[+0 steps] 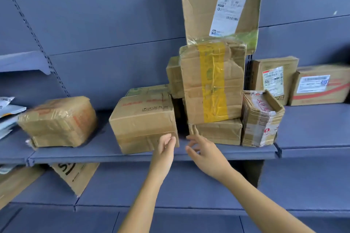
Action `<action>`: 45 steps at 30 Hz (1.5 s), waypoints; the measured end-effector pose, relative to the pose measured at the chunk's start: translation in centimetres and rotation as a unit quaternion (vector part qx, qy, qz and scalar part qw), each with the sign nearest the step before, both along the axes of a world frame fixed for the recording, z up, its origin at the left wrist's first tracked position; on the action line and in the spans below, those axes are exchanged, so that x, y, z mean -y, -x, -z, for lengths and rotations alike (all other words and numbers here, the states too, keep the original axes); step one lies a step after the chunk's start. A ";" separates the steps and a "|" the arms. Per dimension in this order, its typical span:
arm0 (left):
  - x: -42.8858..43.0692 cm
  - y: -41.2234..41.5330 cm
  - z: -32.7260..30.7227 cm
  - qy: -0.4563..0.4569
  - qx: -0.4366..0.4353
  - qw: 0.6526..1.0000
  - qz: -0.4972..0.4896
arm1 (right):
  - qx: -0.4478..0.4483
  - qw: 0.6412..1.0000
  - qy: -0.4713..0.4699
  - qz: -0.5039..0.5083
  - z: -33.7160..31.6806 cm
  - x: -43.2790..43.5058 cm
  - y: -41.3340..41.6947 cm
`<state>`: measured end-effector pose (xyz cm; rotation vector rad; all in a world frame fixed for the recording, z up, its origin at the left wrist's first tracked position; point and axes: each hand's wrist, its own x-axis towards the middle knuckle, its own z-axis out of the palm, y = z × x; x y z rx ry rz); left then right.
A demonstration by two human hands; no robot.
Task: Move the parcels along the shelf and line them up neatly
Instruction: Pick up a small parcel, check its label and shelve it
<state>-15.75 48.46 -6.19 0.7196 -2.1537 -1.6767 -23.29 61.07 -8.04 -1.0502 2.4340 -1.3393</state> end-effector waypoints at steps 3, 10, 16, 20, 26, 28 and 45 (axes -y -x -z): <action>-1.1 0.0 -0.9 0.009 -0.017 0.999 0.026 | -0.013 0.999 0.012 0.033 -0.6 -0.7 -0.6; -3.5 1.1 -2.1 0.039 -0.054 0.995 0.075 | -0.042 0.995 0.028 0.087 -1.6 -3.1 -0.3; -5.5 2.7 -2.5 0.034 -0.067 0.991 0.114 | -0.048 0.993 0.031 0.102 -2.1 -4.3 0.2; -5.9 3.8 -2.3 0.032 -0.071 0.990 0.118 | -0.055 0.992 0.036 0.104 -2.1 -4.7 0.8; -6.5 5.6 -2.5 0.036 -0.081 0.990 0.113 | -0.073 0.992 0.038 0.100 -2.2 -4.8 2.4; -6.7 6.3 -2.6 0.034 -0.079 0.990 0.110 | -0.075 0.992 0.036 0.095 -2.3 -4.9 2.9; -7.4 6.0 -0.8 0.026 -0.035 0.994 0.105 | -0.287 0.921 0.093 0.245 -2.0 -9.3 5.1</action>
